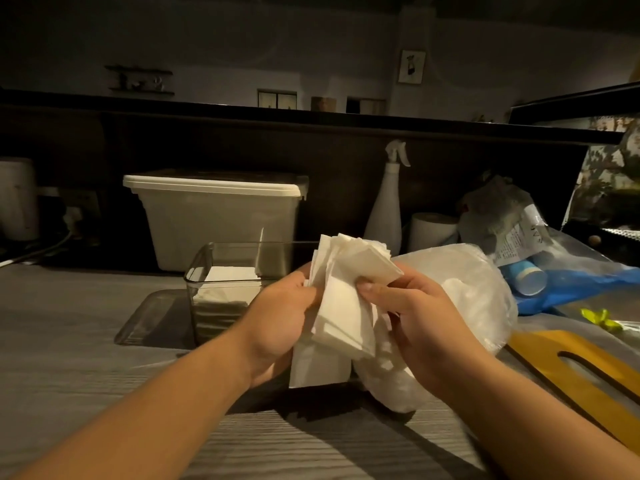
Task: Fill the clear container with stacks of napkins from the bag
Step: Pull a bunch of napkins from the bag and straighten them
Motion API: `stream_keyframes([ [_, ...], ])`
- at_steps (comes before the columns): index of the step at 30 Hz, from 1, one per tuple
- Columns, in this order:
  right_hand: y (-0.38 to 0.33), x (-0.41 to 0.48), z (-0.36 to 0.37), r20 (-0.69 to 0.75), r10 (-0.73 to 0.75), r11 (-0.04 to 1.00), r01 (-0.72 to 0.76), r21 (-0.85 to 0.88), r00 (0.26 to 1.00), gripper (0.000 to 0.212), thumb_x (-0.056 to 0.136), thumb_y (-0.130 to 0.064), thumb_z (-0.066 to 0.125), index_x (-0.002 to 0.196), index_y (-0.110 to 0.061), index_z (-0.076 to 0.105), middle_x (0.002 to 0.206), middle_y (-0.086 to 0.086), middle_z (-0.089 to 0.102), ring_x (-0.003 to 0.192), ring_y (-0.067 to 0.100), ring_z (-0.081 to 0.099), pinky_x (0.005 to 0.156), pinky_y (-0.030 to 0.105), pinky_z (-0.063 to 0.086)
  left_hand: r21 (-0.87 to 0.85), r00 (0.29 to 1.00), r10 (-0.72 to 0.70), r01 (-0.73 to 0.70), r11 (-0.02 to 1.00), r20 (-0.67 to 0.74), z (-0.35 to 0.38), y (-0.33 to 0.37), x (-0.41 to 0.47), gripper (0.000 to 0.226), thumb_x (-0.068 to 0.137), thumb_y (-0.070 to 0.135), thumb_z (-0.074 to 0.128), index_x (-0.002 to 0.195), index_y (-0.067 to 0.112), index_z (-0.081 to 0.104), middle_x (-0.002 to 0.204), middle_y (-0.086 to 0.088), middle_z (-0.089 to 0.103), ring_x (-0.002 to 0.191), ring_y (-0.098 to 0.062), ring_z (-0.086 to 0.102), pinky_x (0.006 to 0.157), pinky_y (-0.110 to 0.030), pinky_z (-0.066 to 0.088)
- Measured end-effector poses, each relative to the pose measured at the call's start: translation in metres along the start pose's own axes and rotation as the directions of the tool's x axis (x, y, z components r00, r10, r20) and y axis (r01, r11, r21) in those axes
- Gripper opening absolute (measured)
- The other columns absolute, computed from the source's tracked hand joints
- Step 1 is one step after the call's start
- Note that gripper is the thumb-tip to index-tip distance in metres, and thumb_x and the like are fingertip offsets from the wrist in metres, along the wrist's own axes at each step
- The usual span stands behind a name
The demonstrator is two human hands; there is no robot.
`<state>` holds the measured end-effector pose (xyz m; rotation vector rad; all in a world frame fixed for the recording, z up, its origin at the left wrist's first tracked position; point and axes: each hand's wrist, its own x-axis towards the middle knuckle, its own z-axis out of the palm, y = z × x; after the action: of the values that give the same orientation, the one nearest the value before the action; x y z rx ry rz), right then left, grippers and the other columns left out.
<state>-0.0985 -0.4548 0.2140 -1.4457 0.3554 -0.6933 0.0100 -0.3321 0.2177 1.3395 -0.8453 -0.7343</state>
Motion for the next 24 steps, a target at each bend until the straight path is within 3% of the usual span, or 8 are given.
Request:
stream_keyframes([
  [5, 0.004, 0.002, 0.002, -0.02, 0.008, 1.0, -0.007, 0.0, 1.0, 0.024, 0.089, -0.014, 0.069, 0.112, -0.023, 0.068, 0.102, -0.004, 0.076, 0.096, 0.019, 0.072, 0.078, 0.039, 0.059, 0.038, 0.996, -0.045, 0.042, 0.998, 0.075, -0.003, -0.002, 0.002, 0.04, 0.101, 0.0, 0.037, 0.109, 0.032, 0.06, 0.09, -0.001, 0.077, 0.087, -0.019, 0.073, 0.076, -0.038, 0.061],
  [8, 0.004, 0.003, -0.001, 0.006, 0.066, 0.998, -0.066, 0.005, 0.998, 0.009, 0.089, -0.015, 0.067, 0.097, -0.018, 0.069, 0.096, -0.001, 0.075, 0.095, 0.024, 0.071, 0.073, 0.039, 0.057, 0.029, 0.99, -0.067, 0.063, 0.998, 0.127, -0.007, 0.0, 0.005, 0.048, 0.098, -0.009, 0.036, 0.108, 0.031, 0.058, 0.084, 0.0, 0.077, 0.081, -0.017, 0.074, 0.067, -0.033, 0.061],
  [10, 0.002, 0.002, -0.002, 0.007, 0.032, 0.999, -0.031, -0.028, 0.999, 0.01, 0.091, -0.011, 0.065, 0.095, -0.018, 0.071, 0.092, -0.004, 0.076, 0.094, 0.021, 0.071, 0.073, 0.036, 0.057, 0.003, 0.988, -0.053, 0.054, 0.999, 0.144, -0.009, 0.002, 0.005, 0.048, 0.097, -0.011, 0.037, 0.11, 0.032, 0.056, 0.083, 0.001, 0.077, 0.076, -0.015, 0.074, 0.062, -0.03, 0.061],
  [13, 0.002, 0.003, -0.003, -0.02, -0.02, 1.0, 0.02, -0.018, 1.0, 0.019, 0.092, -0.007, 0.063, 0.098, -0.022, 0.073, 0.094, -0.006, 0.076, 0.094, 0.018, 0.072, 0.077, 0.038, 0.057, -0.076, 0.987, 0.002, 0.01, 0.997, 0.158, -0.01, 0.003, 0.005, 0.051, 0.096, -0.009, 0.04, 0.122, 0.03, 0.058, 0.097, -0.008, 0.076, 0.088, -0.025, 0.074, 0.07, -0.038, 0.063],
  [17, 0.001, 0.008, -0.009, -0.084, -0.033, 0.999, 0.036, 0.04, 0.996, 0.018, 0.094, -0.011, 0.061, 0.102, -0.023, 0.071, 0.098, -0.003, 0.076, 0.097, 0.025, 0.071, 0.081, 0.046, 0.058, -0.213, 0.983, 0.045, -0.006, 0.977, 0.179, -0.012, 0.006, 0.007, 0.048, 0.088, 0.001, 0.044, 0.127, 0.021, 0.063, 0.119, -0.015, 0.07, 0.112, -0.036, 0.066, 0.095, -0.052, 0.053],
  [21, -0.004, 0.013, -0.018, -0.175, -0.093, 0.988, 0.113, 0.104, 0.98, 0.017, 0.091, -0.007, 0.061, 0.103, -0.016, 0.069, 0.103, 0.001, 0.075, 0.102, 0.026, 0.069, 0.083, 0.046, 0.057, -0.27, 0.993, 0.098, -0.075, 0.96, 0.071, -0.019, 0.008, 0.011, 0.043, 0.102, 0.006, 0.034, 0.132, 0.022, 0.06, 0.119, -0.008, 0.072, 0.111, -0.028, 0.068, 0.094, -0.046, 0.054],
  [24, -0.008, 0.008, -0.021, -0.008, -0.101, 0.986, 0.101, 0.13, 0.995, 0.012, 0.086, -0.004, 0.063, 0.095, -0.012, 0.067, 0.099, 0.006, 0.075, 0.093, 0.025, 0.073, 0.071, 0.039, 0.059, -0.265, 0.99, 0.143, -0.131, 0.955, 0.023, -0.024, 0.009, 0.012, 0.042, 0.105, 0.013, 0.033, 0.13, 0.029, 0.062, 0.12, -0.003, 0.072, 0.11, -0.026, 0.069, 0.09, -0.046, 0.058],
])
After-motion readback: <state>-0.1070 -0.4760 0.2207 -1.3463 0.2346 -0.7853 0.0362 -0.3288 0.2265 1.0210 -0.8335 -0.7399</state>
